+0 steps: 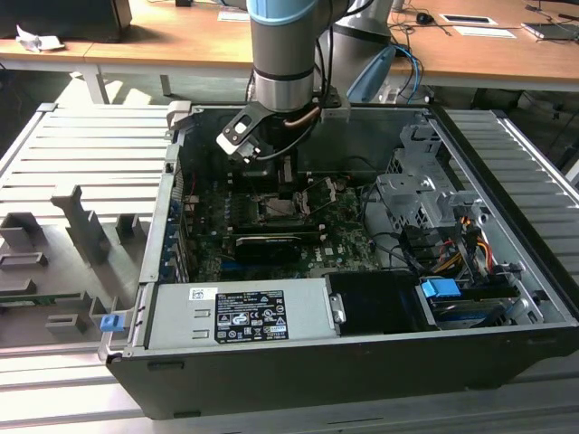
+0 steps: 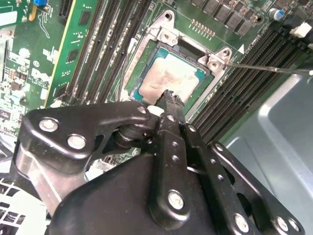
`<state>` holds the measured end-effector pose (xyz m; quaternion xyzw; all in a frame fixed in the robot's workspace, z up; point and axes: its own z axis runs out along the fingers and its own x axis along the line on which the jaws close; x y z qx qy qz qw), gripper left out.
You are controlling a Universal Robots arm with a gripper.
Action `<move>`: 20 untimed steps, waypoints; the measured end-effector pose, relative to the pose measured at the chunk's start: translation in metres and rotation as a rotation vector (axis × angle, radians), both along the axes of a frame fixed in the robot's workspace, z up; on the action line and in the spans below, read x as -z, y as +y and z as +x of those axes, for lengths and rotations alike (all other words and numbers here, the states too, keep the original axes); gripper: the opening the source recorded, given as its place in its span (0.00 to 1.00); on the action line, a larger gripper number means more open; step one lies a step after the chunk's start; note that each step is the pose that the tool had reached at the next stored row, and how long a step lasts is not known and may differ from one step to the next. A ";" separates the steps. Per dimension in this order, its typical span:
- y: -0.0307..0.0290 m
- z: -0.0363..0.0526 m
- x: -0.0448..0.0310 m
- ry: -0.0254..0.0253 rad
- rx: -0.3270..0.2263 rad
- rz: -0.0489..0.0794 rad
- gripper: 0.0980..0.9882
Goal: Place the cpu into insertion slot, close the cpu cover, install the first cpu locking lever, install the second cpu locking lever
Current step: 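Close the cpu cover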
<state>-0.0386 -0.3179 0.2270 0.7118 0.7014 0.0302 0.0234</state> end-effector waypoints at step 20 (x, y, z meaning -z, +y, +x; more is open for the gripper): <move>0.0001 0.0020 -0.0213 0.0002 0.000 0.000 0.01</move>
